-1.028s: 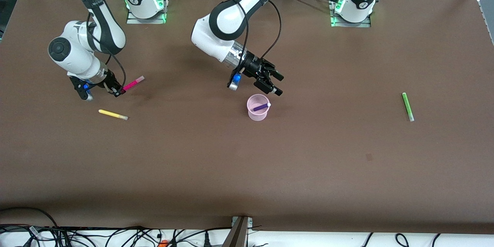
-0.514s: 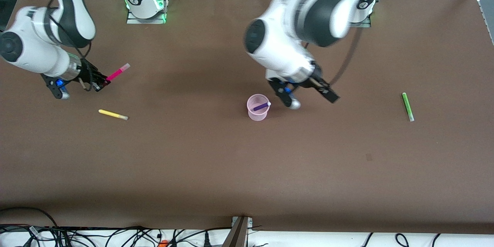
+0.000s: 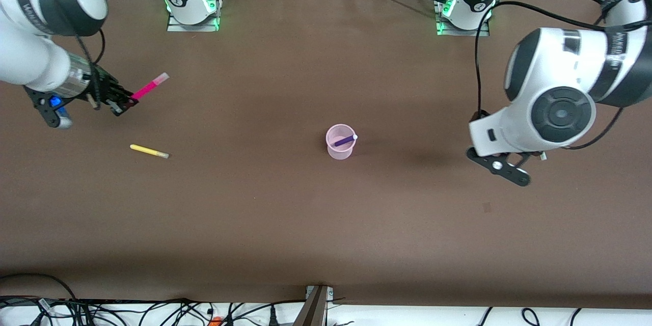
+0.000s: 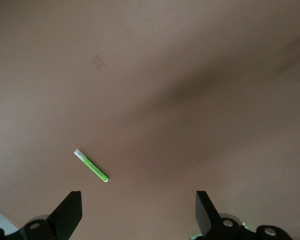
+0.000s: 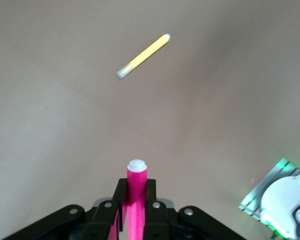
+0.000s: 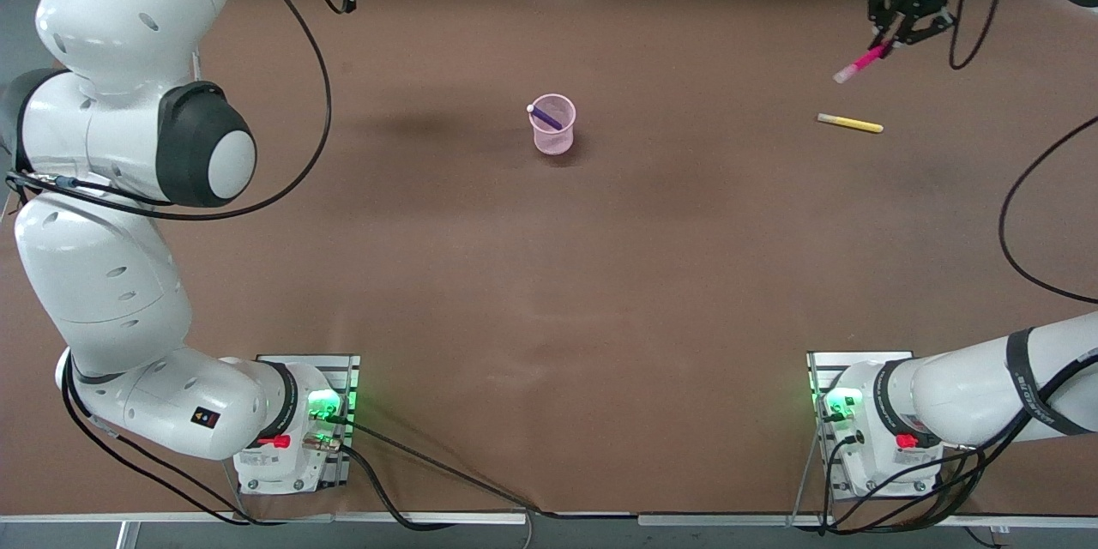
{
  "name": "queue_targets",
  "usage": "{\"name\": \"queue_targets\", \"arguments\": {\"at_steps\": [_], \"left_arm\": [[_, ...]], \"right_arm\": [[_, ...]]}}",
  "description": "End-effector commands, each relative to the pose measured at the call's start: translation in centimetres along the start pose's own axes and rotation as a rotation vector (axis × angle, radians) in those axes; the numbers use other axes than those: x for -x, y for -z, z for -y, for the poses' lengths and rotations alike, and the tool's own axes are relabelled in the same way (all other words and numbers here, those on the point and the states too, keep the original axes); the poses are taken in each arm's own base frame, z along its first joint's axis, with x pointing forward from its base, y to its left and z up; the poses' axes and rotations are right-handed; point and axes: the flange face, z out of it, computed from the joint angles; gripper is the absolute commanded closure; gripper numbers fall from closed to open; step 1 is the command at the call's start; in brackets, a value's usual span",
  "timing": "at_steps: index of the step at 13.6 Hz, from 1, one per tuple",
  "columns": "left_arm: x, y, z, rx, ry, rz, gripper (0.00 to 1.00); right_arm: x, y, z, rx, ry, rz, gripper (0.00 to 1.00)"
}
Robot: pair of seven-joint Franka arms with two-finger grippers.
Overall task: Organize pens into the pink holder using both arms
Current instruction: 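Withdraw the left gripper from the cup while the right gripper lifts pink pen, then carry pink pen to the cup with the right gripper while the left gripper retracts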
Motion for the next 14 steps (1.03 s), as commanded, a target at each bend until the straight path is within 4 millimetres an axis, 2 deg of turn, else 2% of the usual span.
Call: {"name": "queue_targets", "arguments": {"at_steps": [1, 3, 5, 6, 7, 10, 11, 12, 14], "left_arm": [[2.6, 0.1, -0.2, 0.018, 0.141, -0.096, 0.00], [4.8, -1.1, 1.0, 0.023, 0.171, -0.200, 0.00], [7.6, -2.0, 0.9, 0.025, 0.179, -0.252, 0.00], [8.5, -1.8, 1.5, 0.028, 0.187, -0.254, 0.00], [8.8, -1.7, 1.8, 0.032, 0.189, -0.246, 0.00], [9.9, -0.7, 1.8, 0.043, 0.190, -0.243, 0.00], [10.6, 0.0, 2.0, 0.044, 0.196, -0.249, 0.00], [11.2, 0.6, 2.0, 0.047, 0.207, -0.247, 0.00], [12.4, 1.9, 2.3, 0.050, 0.218, -0.258, 0.00]], "right_arm": [[5.5, 1.0, 5.5, 0.034, -0.022, -0.104, 1.00], [11.1, 0.7, 9.8, 0.037, -0.037, -0.188, 1.00], [15.6, -0.3, 13.3, 0.026, -0.074, -0.244, 1.00], [17.4, -0.7, 14.8, 0.016, -0.096, -0.271, 1.00], [19.9, -1.9, 16.2, 0.020, -0.095, -0.304, 1.00], [28.3, -6.7, 19.5, 0.026, -0.066, -0.482, 1.00], [30.5, -7.7, 20.3, 0.009, -0.083, -0.505, 1.00], [31.6, -8.7, 20.9, -0.001, -0.117, -0.513, 1.00], [35.3, -9.9, 21.8, -0.034, -0.113, -0.550, 1.00]]}}
